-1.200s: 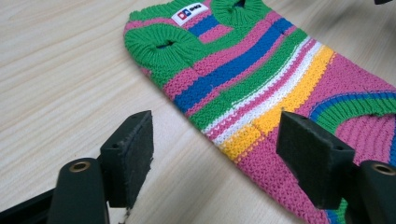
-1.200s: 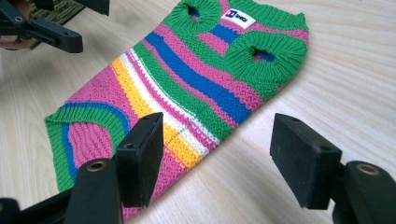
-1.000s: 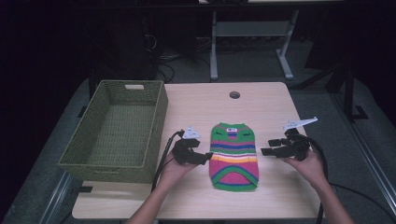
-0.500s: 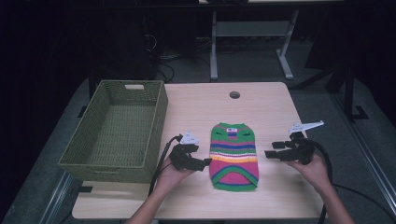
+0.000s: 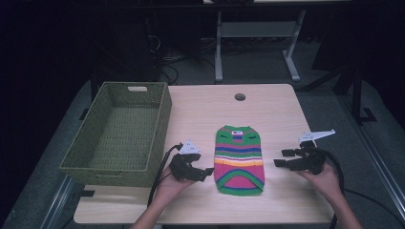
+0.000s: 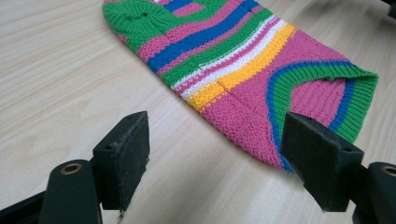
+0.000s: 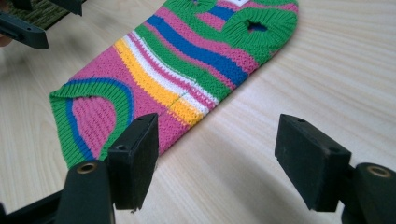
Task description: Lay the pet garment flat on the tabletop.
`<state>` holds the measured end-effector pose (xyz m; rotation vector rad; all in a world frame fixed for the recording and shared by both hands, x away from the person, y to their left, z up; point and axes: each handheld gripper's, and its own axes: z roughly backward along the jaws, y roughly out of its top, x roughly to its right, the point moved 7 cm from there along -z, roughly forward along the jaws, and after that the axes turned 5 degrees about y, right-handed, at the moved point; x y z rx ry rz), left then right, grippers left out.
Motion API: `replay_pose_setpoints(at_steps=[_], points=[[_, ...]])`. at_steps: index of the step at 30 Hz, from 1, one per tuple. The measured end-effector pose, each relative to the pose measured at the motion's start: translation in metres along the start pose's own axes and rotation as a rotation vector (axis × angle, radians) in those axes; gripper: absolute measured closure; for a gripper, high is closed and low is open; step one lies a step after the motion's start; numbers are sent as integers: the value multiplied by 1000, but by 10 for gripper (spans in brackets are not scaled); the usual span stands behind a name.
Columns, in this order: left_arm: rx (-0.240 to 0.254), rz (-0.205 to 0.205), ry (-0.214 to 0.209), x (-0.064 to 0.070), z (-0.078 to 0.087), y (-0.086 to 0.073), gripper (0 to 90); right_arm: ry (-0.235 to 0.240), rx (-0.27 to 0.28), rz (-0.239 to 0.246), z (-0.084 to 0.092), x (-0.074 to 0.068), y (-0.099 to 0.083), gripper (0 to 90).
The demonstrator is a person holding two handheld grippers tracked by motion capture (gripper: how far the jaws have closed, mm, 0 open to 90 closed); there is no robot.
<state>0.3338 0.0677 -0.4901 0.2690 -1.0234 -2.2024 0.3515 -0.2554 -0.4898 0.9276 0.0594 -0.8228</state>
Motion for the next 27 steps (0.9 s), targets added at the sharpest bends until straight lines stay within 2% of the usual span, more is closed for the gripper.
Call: replay_pose_setpoints(at_steps=[14,27], points=[[-6,-26,-2,7,7,-8,232,-23,-6,12,8,-4,-21,302],[-1,-40,-7,17,15,-17,232,-27,19,19,14,-11,-33,301]])
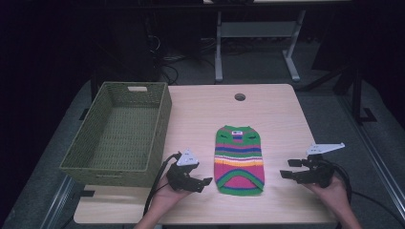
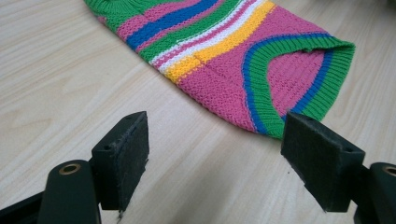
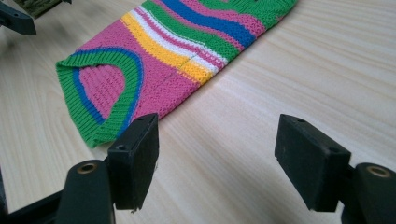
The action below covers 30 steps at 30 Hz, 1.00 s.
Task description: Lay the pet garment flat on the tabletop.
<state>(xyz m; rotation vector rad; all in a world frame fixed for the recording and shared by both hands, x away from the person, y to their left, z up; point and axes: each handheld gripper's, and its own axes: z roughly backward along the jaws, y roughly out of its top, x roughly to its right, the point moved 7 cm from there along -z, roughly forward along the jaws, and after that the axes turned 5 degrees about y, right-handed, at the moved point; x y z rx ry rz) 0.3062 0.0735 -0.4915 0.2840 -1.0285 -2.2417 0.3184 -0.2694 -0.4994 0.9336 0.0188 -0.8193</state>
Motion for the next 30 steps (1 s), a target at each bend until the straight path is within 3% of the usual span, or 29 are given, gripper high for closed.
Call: replay_pose_setpoints(at_steps=[17,24,28,30], points=[[26,36,7,1,14,-14,231,-8,16,-14,8,-5,-17,284],[31,23,16,1,21,-19,232,-18,31,-18,13,-9,-24,283],[49,52,10,3,21,-22,232,-6,66,-23,16,-13,-28,276],[57,39,27,3,23,-21,232,-2,103,-29,20,-16,-31,276]])
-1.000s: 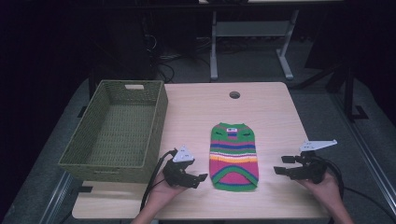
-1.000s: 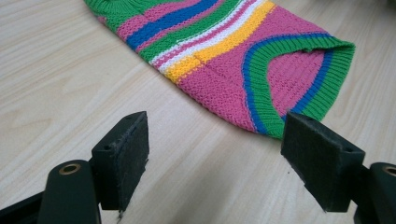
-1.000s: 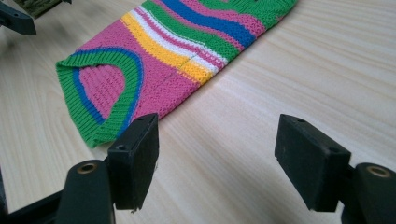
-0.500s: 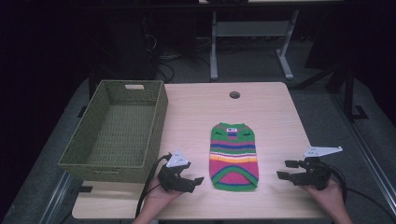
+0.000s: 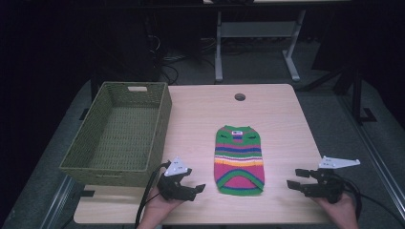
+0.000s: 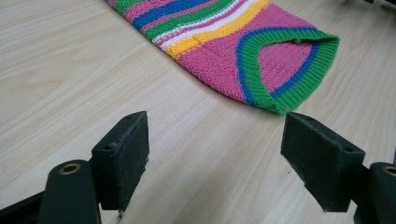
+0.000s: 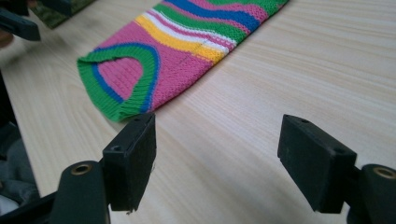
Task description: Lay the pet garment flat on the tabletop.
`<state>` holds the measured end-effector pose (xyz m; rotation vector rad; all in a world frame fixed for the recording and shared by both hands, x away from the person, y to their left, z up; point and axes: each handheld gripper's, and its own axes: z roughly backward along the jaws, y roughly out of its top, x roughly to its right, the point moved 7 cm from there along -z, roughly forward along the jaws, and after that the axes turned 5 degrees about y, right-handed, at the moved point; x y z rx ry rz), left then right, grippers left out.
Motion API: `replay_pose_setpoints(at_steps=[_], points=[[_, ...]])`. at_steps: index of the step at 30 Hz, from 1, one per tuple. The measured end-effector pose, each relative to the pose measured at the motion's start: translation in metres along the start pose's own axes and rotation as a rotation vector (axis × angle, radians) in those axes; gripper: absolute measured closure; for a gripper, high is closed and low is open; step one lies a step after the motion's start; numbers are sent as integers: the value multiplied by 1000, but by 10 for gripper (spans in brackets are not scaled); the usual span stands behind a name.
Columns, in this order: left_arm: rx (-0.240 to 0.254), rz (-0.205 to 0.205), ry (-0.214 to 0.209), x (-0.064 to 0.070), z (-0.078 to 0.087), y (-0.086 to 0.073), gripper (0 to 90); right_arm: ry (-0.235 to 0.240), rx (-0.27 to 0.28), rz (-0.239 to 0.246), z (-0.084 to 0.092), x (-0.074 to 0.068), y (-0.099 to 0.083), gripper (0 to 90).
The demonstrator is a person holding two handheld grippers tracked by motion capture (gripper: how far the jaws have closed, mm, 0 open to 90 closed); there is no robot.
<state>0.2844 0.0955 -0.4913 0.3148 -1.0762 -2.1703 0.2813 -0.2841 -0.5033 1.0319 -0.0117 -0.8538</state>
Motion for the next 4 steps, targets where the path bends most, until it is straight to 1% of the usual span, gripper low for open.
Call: replay_pose_setpoints(at_steps=[1,2,3,4], points=[[5,-5,6,0,1,1,232,-6,1,-4,3,-1,-2,273],[12,-6,9,-1,2,1,232,-16,6,3,4,-1,-4,270],[18,3,10,-1,2,2,232,-23,19,5,6,-2,-4,269],[14,3,8,-2,3,1,232,-12,47,-10,9,-2,-4,270]])
